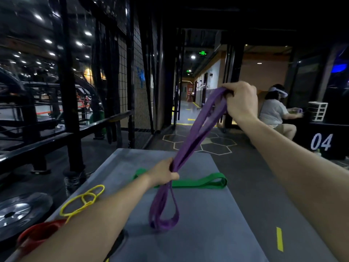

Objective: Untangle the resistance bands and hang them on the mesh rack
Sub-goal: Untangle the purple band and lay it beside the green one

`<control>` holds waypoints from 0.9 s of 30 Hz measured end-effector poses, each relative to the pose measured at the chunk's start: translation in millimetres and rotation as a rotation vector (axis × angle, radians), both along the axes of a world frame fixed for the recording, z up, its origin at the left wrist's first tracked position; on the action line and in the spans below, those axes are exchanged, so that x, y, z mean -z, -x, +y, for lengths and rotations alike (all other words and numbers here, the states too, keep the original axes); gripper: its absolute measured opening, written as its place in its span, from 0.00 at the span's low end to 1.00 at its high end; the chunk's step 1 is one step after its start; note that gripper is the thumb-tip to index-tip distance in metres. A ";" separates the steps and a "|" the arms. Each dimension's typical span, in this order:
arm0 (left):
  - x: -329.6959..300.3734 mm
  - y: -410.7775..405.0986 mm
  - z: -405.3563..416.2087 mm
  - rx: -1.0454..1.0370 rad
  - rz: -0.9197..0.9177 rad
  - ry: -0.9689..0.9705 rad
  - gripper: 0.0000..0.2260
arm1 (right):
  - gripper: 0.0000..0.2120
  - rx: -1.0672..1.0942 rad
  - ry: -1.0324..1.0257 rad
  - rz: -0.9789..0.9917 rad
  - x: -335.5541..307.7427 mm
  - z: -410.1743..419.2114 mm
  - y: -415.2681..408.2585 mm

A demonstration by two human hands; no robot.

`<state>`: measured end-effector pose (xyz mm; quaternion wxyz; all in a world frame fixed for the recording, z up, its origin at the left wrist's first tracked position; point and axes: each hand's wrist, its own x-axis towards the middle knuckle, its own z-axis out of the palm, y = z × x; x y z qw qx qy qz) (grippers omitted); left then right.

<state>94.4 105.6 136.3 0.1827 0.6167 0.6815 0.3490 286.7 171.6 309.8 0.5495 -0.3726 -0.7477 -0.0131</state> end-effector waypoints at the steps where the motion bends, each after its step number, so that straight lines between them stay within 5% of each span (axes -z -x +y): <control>1: 4.6 7.2 2.4 -0.008 0.048 0.015 0.09 | 0.16 0.011 0.049 0.018 10.7 9.6 -5.9; 13: -37.0 148.1 49.0 -0.057 0.665 0.426 0.11 | 0.10 -0.107 0.739 0.449 207.4 138.1 60.0; 18: 25.7 137.8 103.2 0.000 0.653 0.478 0.08 | 0.10 0.005 0.889 0.565 290.7 182.6 55.7; 22: 109.4 113.4 133.2 -0.031 0.498 0.363 0.18 | 0.12 0.072 0.956 0.600 344.3 204.5 23.4; 27: 171.4 97.1 166.7 -0.058 0.373 0.220 0.18 | 0.13 0.108 0.916 0.560 373.3 225.9 -3.7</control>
